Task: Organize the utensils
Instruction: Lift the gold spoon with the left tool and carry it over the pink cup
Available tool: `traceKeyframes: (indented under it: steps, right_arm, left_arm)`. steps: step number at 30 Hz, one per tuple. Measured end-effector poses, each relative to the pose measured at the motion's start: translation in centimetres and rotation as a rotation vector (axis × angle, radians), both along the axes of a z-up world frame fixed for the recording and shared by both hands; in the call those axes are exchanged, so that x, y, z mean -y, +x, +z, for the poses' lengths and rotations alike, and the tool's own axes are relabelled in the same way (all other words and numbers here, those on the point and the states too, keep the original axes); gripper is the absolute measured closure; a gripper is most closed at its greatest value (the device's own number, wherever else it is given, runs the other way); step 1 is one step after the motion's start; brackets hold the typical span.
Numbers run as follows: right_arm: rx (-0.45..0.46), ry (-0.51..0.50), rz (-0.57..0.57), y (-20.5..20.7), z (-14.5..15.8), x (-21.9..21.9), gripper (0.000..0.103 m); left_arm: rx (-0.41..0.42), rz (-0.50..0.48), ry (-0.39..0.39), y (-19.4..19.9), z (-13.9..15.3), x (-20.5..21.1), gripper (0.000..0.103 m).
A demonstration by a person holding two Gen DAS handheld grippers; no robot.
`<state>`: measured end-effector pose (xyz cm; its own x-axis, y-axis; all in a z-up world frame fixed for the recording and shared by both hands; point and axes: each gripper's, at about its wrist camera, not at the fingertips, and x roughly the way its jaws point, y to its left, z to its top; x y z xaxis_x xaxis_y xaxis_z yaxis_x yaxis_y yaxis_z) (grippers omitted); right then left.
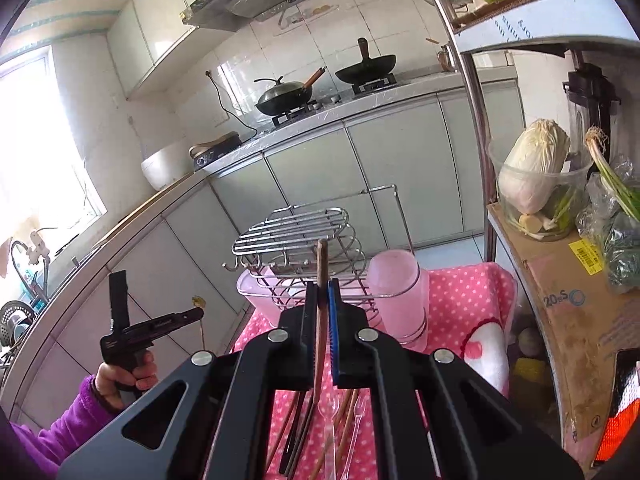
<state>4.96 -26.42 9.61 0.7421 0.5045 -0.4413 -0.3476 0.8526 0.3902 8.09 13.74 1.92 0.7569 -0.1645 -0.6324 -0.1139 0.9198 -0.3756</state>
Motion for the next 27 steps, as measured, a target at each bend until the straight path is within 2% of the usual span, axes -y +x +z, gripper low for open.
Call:
traceKeyframes:
  steps: [4, 8, 12, 16, 19, 21, 27]
  right_arm:
    - [0.062, -0.031, -0.044, 0.3, 2.9, 0.6, 0.097]
    - [0.131, -0.074, -0.089, 0.8, 6.3, 1.1, 0.097]
    - [0.186, -0.127, -0.143, 2.0, 9.0, 1.5, 0.097]
    - [0.223, -0.147, -0.182, 3.7, 10.8, 1.7, 0.097]
    - [0.232, -0.177, -0.197, 5.6, 11.0, 1.2, 0.097]
    - [0.207, -0.188, -0.188, 7.0, 10.3, 0.7, 0.097]
    - [0.093, -0.211, -0.143, 10.3, 6.2, -0.7, 0.097]
  left_arm:
    - [0.152, -0.022, 0.020, -0.6, 4.9, 0.9, 0.103]
    - [0.284, -0.016, 0.061, -0.5, 8.6, 1.9, 0.103]
    - [0.360, -0.008, 0.078, 0.4, 11.3, 2.6, 0.103]
    - [0.407, 0.009, 0.081, 1.6, 12.5, 2.6, 0.103]
    - [0.431, 0.015, 0.091, 2.7, 12.6, 2.9, 0.103]
    - [0.437, 0.015, 0.099, 3.3, 12.4, 3.1, 0.103]
    - [0.485, 0.041, 0.168, 5.2, 11.2, 4.1, 0.102]
